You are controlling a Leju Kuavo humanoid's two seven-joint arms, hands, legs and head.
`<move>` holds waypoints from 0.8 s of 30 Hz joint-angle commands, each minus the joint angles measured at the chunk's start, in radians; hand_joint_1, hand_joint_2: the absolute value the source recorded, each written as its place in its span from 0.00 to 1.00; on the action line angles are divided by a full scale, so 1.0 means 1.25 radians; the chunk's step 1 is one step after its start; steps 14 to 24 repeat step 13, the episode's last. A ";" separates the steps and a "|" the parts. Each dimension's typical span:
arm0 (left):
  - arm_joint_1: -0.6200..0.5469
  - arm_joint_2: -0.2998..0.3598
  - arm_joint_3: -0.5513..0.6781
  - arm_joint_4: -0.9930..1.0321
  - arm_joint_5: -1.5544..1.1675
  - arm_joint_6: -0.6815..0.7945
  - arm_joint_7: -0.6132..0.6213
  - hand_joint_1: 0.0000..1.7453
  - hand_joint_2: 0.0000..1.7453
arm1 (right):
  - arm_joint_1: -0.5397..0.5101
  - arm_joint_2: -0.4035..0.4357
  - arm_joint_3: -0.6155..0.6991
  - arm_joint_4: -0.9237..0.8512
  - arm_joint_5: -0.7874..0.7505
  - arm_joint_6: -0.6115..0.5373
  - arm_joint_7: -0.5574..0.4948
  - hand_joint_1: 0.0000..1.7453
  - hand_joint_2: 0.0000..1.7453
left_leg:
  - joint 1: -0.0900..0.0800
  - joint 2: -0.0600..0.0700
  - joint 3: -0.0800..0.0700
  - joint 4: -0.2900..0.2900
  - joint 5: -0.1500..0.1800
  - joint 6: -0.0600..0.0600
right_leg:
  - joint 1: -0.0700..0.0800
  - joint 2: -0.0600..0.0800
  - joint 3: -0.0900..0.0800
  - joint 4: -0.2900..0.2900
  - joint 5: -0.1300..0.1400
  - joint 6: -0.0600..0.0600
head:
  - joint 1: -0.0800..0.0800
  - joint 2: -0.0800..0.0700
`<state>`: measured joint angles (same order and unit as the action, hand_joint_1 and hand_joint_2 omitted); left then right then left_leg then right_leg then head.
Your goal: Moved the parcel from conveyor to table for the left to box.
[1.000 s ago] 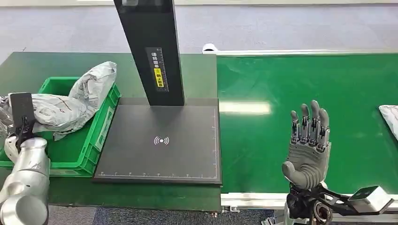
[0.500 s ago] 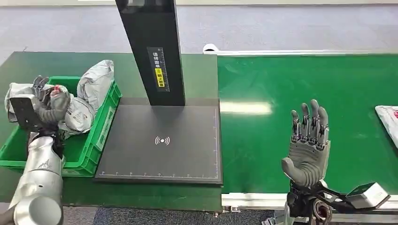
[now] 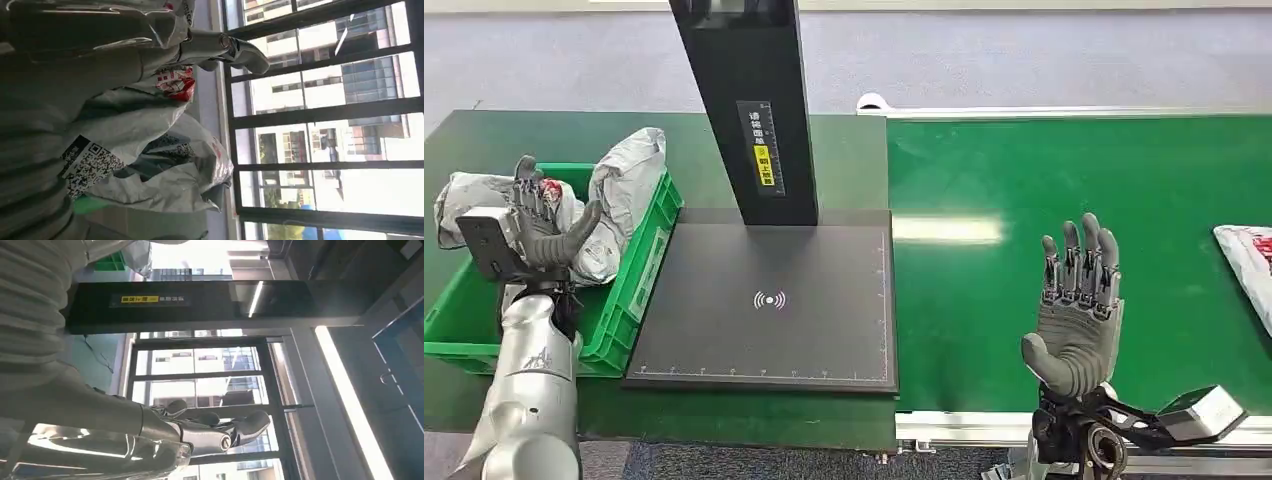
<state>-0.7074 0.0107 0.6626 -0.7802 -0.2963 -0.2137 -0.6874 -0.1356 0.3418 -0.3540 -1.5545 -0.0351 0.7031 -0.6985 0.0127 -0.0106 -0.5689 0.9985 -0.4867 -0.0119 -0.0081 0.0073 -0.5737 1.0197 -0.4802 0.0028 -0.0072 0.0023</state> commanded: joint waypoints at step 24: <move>0.458 -0.064 -0.615 -0.939 0.075 0.467 -0.009 0.00 1.00 | 0.012 -0.006 -0.006 0.042 -0.017 -0.019 0.000 0.00 1.00 | 0.001 0.003 -0.002 0.001 -0.002 0.000 | 0.001 0.001 -0.002 -0.001 0.000 0.000 | 0.000 0.000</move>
